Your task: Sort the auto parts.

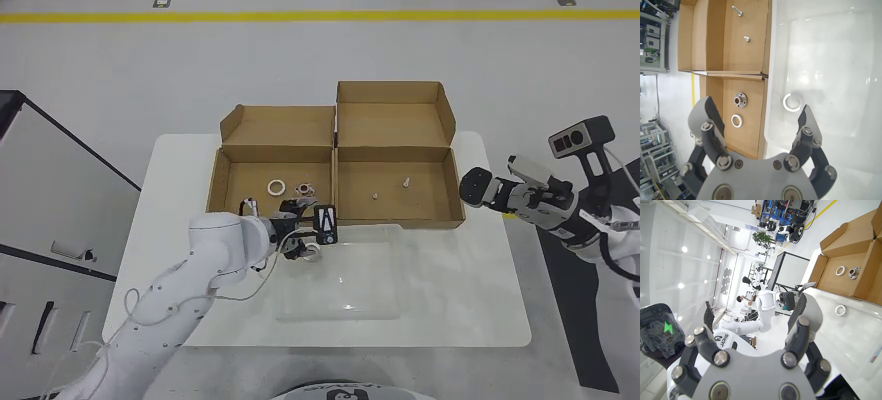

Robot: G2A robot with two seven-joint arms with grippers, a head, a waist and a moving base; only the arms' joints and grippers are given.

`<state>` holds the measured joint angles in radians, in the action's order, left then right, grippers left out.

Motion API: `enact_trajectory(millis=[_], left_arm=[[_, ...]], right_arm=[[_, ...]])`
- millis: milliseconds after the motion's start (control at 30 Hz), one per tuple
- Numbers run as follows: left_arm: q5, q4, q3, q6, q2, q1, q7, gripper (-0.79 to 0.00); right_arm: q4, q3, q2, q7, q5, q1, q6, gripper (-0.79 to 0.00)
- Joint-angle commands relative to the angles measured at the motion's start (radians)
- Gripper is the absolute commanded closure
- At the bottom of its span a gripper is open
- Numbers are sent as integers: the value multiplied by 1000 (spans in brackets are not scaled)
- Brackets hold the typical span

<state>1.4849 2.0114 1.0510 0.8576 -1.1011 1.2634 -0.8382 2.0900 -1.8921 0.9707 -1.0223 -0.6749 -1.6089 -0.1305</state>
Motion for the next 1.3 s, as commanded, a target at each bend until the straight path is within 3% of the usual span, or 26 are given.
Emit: enact_trajectory(millis=[0, 33, 133, 300, 333, 467, 967, 1267], left_arm=[[7, 1, -7, 1, 2, 12, -3, -785], [8, 2, -11, -1, 2, 17, -1, -782], [19, 7, -20, -1, 5, 32, -4, -588], [26, 21, -34, 4, 10, 61, -12, -459], [28, 24, -36, 4, 11, 65, -14, -385], [32, 27, -44, -2, 13, 80, -19, -317], [98, -74, -116, 1, 12, 57, 0, -292], [123, -138, -154, -14, 4, 12, 29, -231]], right_arm=[[0, 0, 0, 0, 0, 0, 0, -785], [0, 0, 0, 0, 0, 0, 0, -785], [0, 0, 0, 0, 0, 0, 0, -785], [0, 0, 0, 0, 0, 0, 0, -785], [0, 0, 0, 0, 0, 0, 0, -785], [0, 0, 0, 0, 0, 0, 0, -785], [0, 0, 0, 0, 0, 0, 0, -785], [0, 0, 0, 0, 0, 0, 0, -785]])
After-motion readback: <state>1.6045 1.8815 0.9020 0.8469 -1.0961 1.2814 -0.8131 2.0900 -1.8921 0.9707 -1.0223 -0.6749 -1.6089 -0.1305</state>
